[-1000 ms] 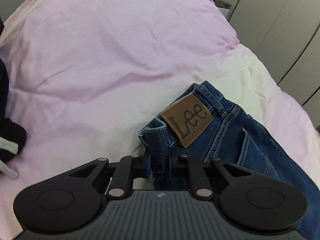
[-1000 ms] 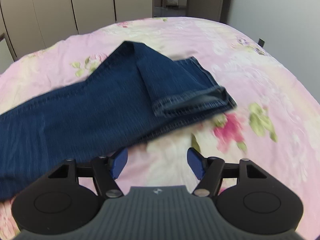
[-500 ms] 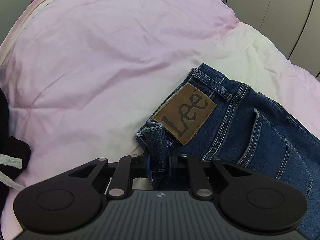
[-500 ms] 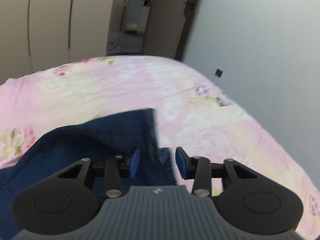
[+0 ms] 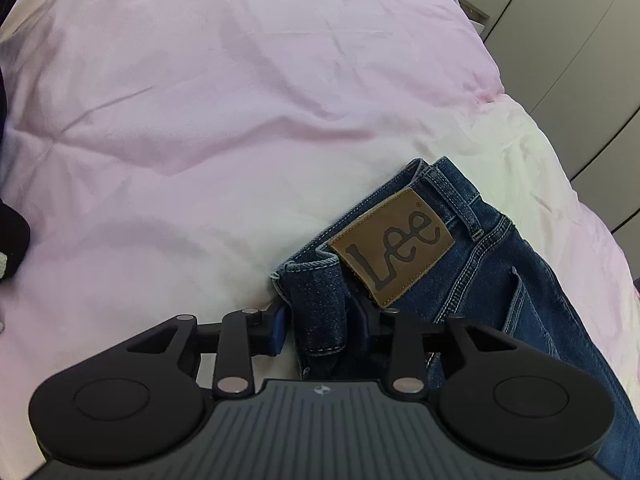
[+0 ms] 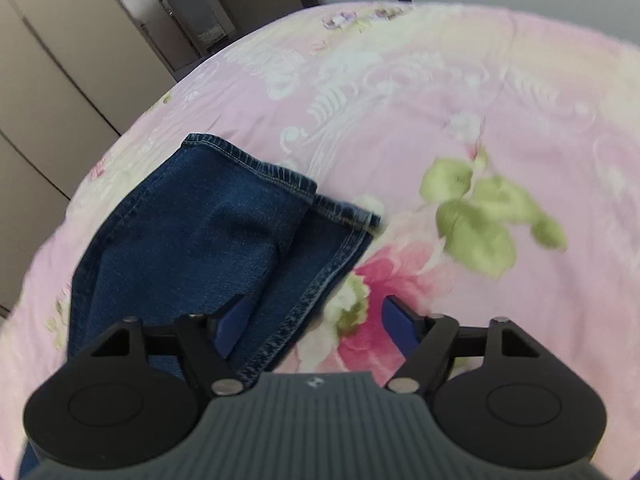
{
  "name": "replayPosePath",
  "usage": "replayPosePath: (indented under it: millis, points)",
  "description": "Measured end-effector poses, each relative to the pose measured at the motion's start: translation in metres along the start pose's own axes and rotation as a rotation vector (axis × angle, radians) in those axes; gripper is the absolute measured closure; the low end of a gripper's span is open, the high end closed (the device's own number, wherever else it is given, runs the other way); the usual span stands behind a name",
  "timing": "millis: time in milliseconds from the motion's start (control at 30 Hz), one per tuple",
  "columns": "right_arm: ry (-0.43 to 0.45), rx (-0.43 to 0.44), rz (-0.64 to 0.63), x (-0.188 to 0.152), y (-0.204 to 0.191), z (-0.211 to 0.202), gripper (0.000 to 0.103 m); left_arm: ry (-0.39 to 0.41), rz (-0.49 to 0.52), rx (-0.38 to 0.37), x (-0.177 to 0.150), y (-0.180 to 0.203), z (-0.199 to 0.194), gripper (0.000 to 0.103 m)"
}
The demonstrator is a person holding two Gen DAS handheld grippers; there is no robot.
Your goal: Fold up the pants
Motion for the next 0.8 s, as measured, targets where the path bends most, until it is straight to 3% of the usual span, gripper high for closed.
replayPosePath:
  millis: [100, 133, 200, 267, 300, 333, 433, 633, 800]
  points:
    - [0.061, 0.037, 0.11, -0.001, -0.001, 0.014, 0.027, 0.001, -0.006, 0.016, 0.0, 0.004, 0.002, 0.066]
    - [0.066, 0.04, 0.111, -0.001, -0.006, 0.018, 0.034, 0.005, 0.001, 0.026, 0.001, 0.006, 0.002, 0.068]
    - [0.056, 0.062, 0.069, -0.001, -0.022, 0.028, 0.055, 0.014, 0.005, 0.048, 0.002, 0.008, 0.001, 0.074]
    - [0.046, 0.031, 0.008, -0.002, -0.036, 0.032, 0.073, 0.03, 0.021, 0.077, 0.003, 0.011, -0.004, 0.081]
    - [0.057, 0.005, -0.03, 0.0, -0.041, 0.03, 0.099, 0.042, 0.047, 0.094, 0.004, 0.014, -0.007, 0.084]
    - [0.072, -0.026, -0.064, 0.005, -0.045, 0.026, 0.103, 0.054, 0.075, 0.109, 0.005, 0.016, -0.012, 0.086]
    - [0.134, -0.079, -0.124, 0.02, -0.057, 0.001, 0.103, 0.078, 0.084, 0.114, 0.018, 0.018, -0.029, 0.088]
    - [0.229, -0.105, -0.24, 0.046, -0.099, -0.079, 0.103, 0.115, 0.106, 0.043, 0.044, 0.021, -0.075, 0.089]
    - [0.243, -0.118, -0.304, 0.047, -0.121, -0.149, 0.103, 0.136, 0.129, 0.003, 0.055, 0.007, -0.117, 0.089]
Point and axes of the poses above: each gripper's, at about its wrist camera, not at the fingertips, and z roughly the way its jaws point, y to its right, x to its top, the point moved 10 cm from there along z, roughly the way its jaws point, and after that the axes turned 8 degrees about x, right-handed, at the moved point
